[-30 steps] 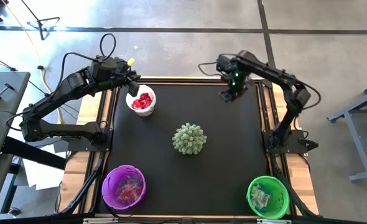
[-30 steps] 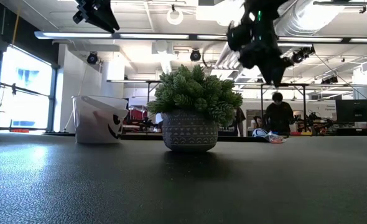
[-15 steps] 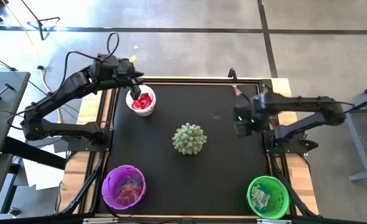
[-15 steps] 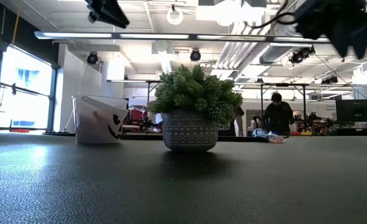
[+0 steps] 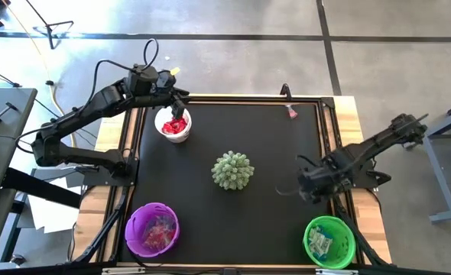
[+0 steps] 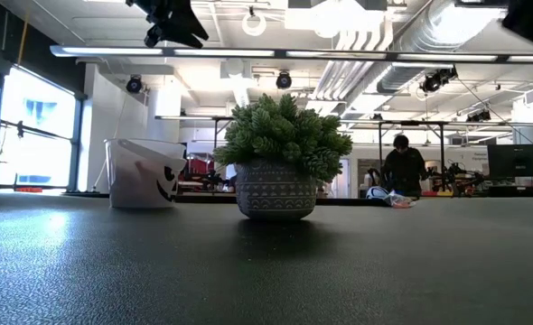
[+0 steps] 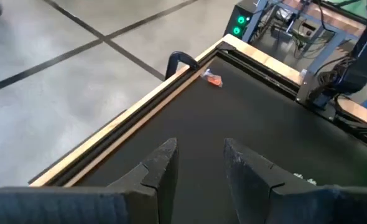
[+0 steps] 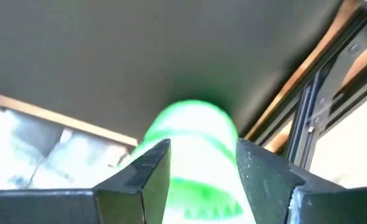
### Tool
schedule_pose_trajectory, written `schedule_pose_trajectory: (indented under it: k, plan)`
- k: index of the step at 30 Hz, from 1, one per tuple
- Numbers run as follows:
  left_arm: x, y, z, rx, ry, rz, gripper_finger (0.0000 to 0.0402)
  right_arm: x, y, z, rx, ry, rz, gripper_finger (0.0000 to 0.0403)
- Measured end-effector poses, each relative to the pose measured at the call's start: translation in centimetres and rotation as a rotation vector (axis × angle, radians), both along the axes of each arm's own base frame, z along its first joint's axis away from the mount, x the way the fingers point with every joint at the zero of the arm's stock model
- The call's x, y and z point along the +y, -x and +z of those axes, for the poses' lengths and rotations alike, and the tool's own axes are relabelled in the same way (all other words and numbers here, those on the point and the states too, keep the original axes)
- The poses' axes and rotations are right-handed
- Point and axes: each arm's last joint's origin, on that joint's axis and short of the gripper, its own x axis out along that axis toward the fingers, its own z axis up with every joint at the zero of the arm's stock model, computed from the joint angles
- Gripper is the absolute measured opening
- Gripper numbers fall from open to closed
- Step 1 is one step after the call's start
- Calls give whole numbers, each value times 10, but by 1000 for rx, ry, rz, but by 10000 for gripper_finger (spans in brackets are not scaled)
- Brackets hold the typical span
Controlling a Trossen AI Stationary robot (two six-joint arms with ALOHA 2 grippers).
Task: Organize candy in baskets
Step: Adjust the green bucket on the table
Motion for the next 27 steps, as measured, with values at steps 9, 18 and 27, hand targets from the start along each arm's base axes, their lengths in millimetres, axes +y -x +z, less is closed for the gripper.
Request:
schedule_pose_trajectory:
  k: [9, 18, 27]
  plan:
    - [-10, -20, 0, -62, 6, -45, 113, 44, 20, 18, -87, -68, 201, 176]
    - [-31, -31, 1, -86, 20, -118, 113, 56, 35, 6, 6, 63, 329, 176]
    - [-52, -39, 4, -116, 24, -133, 113, 60, 32, 2, -17, 81, 399, 176]
